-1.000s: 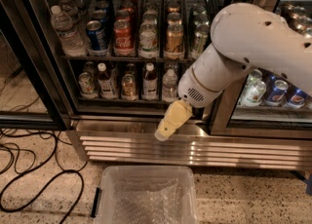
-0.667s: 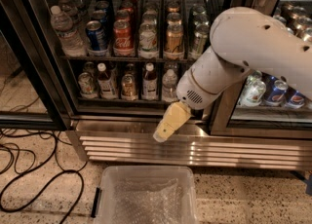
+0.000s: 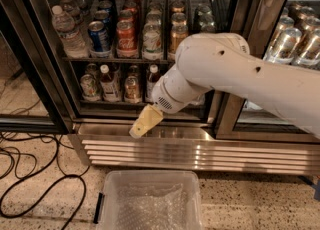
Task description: Pick coke can from middle shelf of fridge
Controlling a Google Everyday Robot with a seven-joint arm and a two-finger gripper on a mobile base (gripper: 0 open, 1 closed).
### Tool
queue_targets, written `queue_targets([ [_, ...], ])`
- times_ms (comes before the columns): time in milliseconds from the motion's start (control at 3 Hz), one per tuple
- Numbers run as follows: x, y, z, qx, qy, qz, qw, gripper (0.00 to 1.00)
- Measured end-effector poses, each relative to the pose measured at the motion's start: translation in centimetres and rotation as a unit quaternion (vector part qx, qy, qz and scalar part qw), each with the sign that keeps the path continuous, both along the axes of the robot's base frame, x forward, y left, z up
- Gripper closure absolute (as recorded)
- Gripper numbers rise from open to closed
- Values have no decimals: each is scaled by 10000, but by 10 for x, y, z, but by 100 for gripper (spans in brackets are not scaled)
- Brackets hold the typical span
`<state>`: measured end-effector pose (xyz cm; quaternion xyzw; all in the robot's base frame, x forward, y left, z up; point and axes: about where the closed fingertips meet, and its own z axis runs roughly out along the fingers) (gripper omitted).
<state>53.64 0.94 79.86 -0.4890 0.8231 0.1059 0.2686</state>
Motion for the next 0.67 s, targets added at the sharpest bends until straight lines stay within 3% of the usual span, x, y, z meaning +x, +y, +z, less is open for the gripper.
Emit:
queue_targets([
  [333,28,21,3,220,-311,-159,9991,0],
  [667,30,22,5,254,-356,-177,9989,0],
])
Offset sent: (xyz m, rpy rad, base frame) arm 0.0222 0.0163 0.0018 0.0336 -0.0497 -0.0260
